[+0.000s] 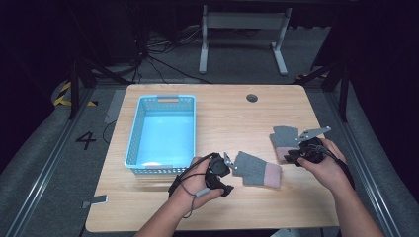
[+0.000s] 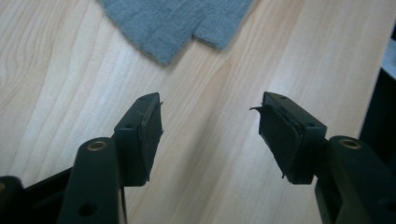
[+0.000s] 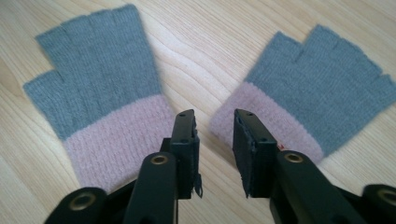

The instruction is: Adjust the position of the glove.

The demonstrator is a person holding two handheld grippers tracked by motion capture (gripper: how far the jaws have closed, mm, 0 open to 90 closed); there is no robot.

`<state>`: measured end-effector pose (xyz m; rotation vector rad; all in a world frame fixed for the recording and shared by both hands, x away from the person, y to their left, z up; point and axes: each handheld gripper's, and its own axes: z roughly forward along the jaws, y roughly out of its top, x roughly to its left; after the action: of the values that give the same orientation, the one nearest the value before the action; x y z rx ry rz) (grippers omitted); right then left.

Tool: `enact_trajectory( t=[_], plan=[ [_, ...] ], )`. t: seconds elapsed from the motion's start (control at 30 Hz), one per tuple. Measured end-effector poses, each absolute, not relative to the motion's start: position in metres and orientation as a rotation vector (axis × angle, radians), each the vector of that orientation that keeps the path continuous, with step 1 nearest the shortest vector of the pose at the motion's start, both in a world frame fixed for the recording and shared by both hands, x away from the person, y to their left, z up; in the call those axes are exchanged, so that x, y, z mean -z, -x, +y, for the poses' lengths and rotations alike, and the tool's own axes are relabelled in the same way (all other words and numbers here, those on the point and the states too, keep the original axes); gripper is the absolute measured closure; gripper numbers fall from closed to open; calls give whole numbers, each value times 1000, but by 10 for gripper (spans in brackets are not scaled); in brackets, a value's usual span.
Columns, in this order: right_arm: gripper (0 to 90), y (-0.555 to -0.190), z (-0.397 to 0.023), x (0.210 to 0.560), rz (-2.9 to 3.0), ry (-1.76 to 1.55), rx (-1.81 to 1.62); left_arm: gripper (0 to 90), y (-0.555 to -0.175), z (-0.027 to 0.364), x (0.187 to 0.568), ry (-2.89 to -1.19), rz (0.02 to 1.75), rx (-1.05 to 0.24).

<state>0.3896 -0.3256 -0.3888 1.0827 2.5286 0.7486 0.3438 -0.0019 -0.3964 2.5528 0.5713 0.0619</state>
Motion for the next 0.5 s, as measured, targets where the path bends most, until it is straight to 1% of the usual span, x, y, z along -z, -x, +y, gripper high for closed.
enact_trajectory(
  t=[0.23, 0.5],
  plan=[
    [672, -386, -322, 386, 2536, -1066, -796, 380, -346, 2, 393, -2542, 598, -58],
    [668, -386, -316, 383, 2558, -1043, -844, 372, -346, 3, 392, -2550, 584, -56]
  ],
)
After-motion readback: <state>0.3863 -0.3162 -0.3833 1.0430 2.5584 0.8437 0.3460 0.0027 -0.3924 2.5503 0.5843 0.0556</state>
